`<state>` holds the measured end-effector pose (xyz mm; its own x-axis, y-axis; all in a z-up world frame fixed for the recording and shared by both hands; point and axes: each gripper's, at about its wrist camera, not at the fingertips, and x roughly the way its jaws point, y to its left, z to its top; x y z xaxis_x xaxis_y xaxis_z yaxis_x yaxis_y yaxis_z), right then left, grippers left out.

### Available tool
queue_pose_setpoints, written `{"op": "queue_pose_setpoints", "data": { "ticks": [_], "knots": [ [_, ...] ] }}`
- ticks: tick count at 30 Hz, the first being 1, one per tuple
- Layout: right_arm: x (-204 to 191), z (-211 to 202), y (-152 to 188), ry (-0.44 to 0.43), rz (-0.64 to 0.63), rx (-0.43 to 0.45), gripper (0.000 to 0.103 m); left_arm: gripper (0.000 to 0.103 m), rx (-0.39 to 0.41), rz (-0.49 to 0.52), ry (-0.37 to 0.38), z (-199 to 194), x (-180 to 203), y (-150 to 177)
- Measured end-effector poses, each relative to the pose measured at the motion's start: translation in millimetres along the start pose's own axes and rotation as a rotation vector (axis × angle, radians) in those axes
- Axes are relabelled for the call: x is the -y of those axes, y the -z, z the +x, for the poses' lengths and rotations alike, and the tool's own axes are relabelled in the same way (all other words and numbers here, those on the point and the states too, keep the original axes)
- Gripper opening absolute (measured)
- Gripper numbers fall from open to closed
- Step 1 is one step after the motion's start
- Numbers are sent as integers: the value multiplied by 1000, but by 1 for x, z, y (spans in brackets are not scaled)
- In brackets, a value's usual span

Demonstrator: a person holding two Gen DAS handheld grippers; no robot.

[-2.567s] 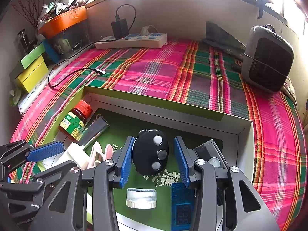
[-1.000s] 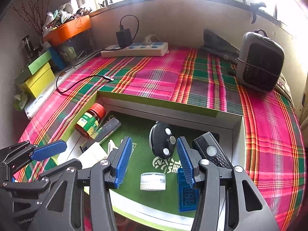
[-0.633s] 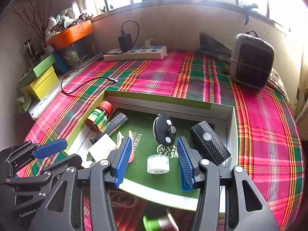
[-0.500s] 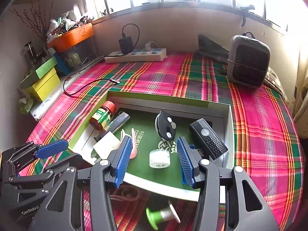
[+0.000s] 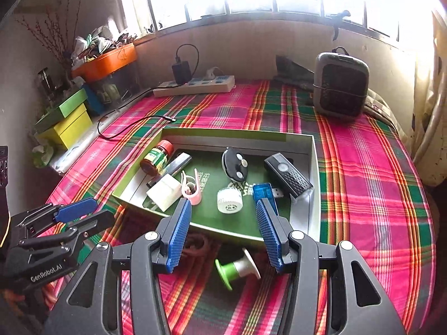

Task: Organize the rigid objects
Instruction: 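Lift both open tools out of the box toward the spool and clip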

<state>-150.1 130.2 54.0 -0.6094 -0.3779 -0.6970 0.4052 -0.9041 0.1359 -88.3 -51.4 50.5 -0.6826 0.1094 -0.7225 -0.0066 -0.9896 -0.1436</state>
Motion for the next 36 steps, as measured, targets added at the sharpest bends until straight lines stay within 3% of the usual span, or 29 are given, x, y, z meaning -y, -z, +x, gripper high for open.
{"op": "queue_pose_setpoints", "data": {
  "ticks": [18, 36],
  "knots": [
    [14, -11, 42, 39, 54, -29, 50, 44, -23, -35, 41, 0, -8, 18],
    [0, 8, 45, 51, -51, -62, 50, 44, -41, -53, 70, 2, -18, 26]
  ]
}}
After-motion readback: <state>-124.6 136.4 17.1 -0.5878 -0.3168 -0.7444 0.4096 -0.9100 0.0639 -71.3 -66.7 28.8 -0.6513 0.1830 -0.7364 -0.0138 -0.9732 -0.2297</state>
